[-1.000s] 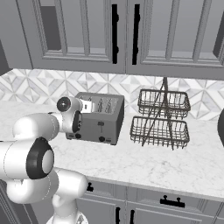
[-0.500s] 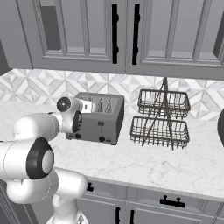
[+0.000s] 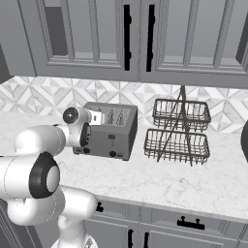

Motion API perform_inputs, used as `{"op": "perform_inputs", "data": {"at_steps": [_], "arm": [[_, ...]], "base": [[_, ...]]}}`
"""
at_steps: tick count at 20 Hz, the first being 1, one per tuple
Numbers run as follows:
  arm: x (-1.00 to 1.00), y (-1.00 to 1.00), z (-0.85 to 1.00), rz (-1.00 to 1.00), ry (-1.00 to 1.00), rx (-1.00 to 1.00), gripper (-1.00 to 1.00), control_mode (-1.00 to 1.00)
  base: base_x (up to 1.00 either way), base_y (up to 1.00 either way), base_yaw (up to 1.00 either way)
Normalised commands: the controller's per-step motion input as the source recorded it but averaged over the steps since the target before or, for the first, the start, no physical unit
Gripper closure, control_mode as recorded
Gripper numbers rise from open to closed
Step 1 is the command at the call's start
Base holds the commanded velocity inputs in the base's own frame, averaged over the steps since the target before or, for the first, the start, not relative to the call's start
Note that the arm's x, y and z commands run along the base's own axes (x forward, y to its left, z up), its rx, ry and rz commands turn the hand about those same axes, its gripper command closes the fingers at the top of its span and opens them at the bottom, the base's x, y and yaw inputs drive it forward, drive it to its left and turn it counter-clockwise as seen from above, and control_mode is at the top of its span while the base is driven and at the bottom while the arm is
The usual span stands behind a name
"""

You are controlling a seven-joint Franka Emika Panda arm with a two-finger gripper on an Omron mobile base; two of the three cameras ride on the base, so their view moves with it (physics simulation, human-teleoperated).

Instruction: Start the toaster. Once the lever pops up, take the bread to the plate on the dining counter.

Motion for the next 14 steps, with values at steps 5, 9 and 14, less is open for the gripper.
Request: {"op": "perform_inputs", "data": {"at_steps": [5, 9, 14], "arm": [[0.00, 0.00, 0.00, 0.00, 0.00, 0.00, -1.00, -1.00], [0.00, 0.00, 0.00, 0.00, 0.00, 0.00, -1.00, -1.00], [0.00, 0.00, 0.00, 0.00, 0.00, 0.00, -1.00, -1.00]], "base": [[0.00, 0.00, 0.00], [0.00, 0.00, 0.00], [0.00, 0.00, 0.00]]}}
